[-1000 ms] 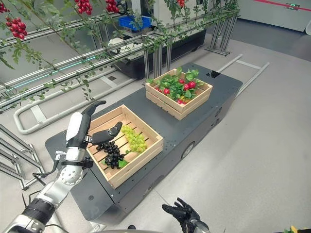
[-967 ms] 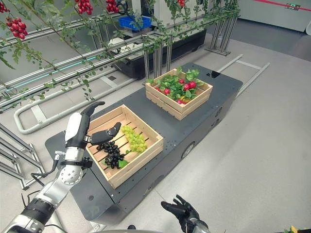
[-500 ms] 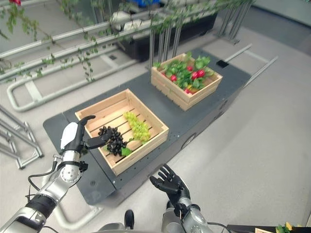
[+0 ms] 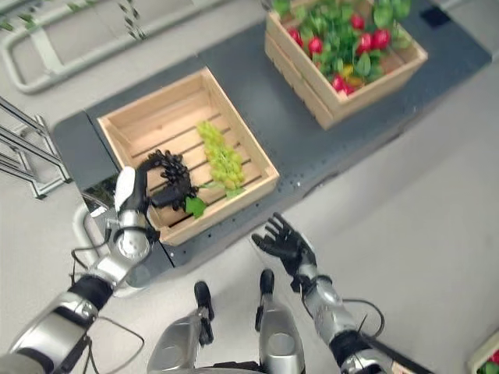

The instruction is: Pick up the fruits from the basket on one side to the basket on the other side

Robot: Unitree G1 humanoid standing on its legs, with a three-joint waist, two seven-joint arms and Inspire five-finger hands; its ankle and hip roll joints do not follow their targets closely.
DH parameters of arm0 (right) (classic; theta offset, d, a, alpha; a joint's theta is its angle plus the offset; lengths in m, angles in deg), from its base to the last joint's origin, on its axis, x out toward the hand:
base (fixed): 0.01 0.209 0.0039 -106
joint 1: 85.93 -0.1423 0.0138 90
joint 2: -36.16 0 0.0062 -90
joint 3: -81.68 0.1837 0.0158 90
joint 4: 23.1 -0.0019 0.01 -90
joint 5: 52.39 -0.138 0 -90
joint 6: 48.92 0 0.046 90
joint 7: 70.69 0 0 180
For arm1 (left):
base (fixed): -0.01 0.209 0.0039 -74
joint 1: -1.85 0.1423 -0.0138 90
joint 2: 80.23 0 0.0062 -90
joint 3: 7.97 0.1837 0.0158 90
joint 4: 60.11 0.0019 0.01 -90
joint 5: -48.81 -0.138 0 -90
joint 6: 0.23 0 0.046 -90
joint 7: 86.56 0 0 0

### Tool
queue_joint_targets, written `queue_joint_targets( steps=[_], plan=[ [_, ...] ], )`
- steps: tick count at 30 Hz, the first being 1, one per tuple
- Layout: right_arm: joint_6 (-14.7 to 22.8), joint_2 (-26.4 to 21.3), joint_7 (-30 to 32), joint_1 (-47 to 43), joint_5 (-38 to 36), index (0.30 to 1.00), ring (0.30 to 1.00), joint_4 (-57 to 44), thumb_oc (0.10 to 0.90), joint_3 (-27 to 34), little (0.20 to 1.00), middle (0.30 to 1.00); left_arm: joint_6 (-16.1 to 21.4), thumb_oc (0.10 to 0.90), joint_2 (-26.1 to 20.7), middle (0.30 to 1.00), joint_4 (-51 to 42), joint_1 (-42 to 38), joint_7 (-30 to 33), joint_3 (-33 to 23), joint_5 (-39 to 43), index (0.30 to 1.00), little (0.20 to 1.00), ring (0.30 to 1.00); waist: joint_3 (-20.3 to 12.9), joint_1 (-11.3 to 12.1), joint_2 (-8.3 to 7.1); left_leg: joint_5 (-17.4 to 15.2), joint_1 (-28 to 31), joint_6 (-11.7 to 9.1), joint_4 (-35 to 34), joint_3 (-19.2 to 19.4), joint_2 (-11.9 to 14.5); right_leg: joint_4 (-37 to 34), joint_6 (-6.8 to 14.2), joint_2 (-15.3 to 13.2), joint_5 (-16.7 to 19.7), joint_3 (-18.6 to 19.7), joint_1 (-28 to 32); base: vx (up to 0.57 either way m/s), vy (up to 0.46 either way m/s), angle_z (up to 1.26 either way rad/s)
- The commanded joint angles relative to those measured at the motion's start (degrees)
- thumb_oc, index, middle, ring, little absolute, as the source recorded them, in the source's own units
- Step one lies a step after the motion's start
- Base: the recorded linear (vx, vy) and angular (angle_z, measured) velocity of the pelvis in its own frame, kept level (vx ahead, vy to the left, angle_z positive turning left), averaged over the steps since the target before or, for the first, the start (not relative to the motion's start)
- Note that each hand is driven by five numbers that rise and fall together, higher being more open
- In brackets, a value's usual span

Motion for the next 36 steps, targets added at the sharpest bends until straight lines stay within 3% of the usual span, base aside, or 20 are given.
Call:
queue_joint_targets(
  steps=[1,10,13,21,27,32,36],
  plan=[
    [1.92,0.94,1.40,2.15,-1.07,0.900,0.900,-6.33,0.800,-1.79,0.900,0.900,3.59,0.800,-6.05,0.900,-4.28,-9.41,5.41,-1.75,0.22,0.900,0.900,0.900,-0.40,0.11,-0.23,-5.62,-4.24,0.13,9.47,-1.32,-0.77,10.83,-1.16,-2.37,-5.75,1.06,-4.59,-0.07,0.029,0.06],
    [2.02,-0.21,1.24,0.09,-2.76,0.900,0.900,-4.05,0.800,-1.99,0.900,0.900,2.00,0.800,-11.06,0.900,-7.87,-18.24,10.81,0.84,-10.30,0.900,0.900,0.900,1.25,0.52,0.24,-6.87,-13.16,-0.05,14.87,-1.76,-1.06,16.39,-2.10,-2.54,-7.64,0.92,-12.82,-0.04,0.001,0.08],
    [1.63,-1.06,1.25,0.01,-3.04,0.900,0.900,-4.51,0.800,-1.75,0.900,0.900,-2.06,0.800,-14.96,0.900,-8.56,-21.77,10.08,4.47,-17.81,0.900,0.900,0.900,1.25,0.41,0.30,-7.51,-16.34,-0.21,17.60,-1.65,-0.77,18.73,-2.41,-2.63,-8.27,0.91,-15.52,-0.03,-0.002,0.12],
    [1.69,-3.86,-0.31,1.53,-3.40,0.900,0.900,-5.12,0.800,-0.78,0.900,0.900,-7.70,0.800,-22.61,0.900,-4.60,-27.89,9.25,10.27,-25.49,0.900,0.900,0.900,1.25,-0.35,0.67,-9.16,-21.89,0.08,23.37,-1.21,0.10,23.99,-2.86,-3.27,-9.78,1.40,-20.66,-0.01,0.013,0.05],
    [0.81,-5.65,-1.17,0.32,-3.20,0.900,0.900,-3.20,0.800,0.06,0.900,0.900,-12.39,0.800,-27.04,0.900,-1.94,-34.43,2.85,19.40,-41.04,0.900,0.900,0.900,1.25,-1.06,1.45,-9.36,-23.79,0.08,24.36,-0.46,0.43,24.66,-2.80,-3.12,-9.77,2.27,-22.72,-0.01,0.045,0.01],
    [0.72,-6.21,-1.61,-0.32,-3.17,0.900,0.900,-2.02,0.800,0.29,0.900,0.900,-9.92,0.800,-28.54,0.900,-2.22,-38.10,-0.20,23.82,-50.34,0.900,0.900,0.900,1.25,-1.32,1.45,-9.39,-25.00,0.18,24.81,-0.26,0.48,24.28,-2.57,-2.95,-9.18,2.56,-23.70,-0.01,0.012,-0.01],
    [0.79,-6.10,-2.14,-1.55,-2.94,0.900,0.900,-0.21,0.800,0.39,0.900,0.900,-10.45,0.800,-29.03,0.900,-2.76,-42.14,-7.07,28.72,-60.45,0.900,0.900,0.900,1.25,-1.46,1.26,-9.60,-26.21,0.45,25.14,-0.09,0.55,23.98,-2.10,-2.77,-8.63,2.64,-24.76,0.00,0.000,0.00]
  ],
)
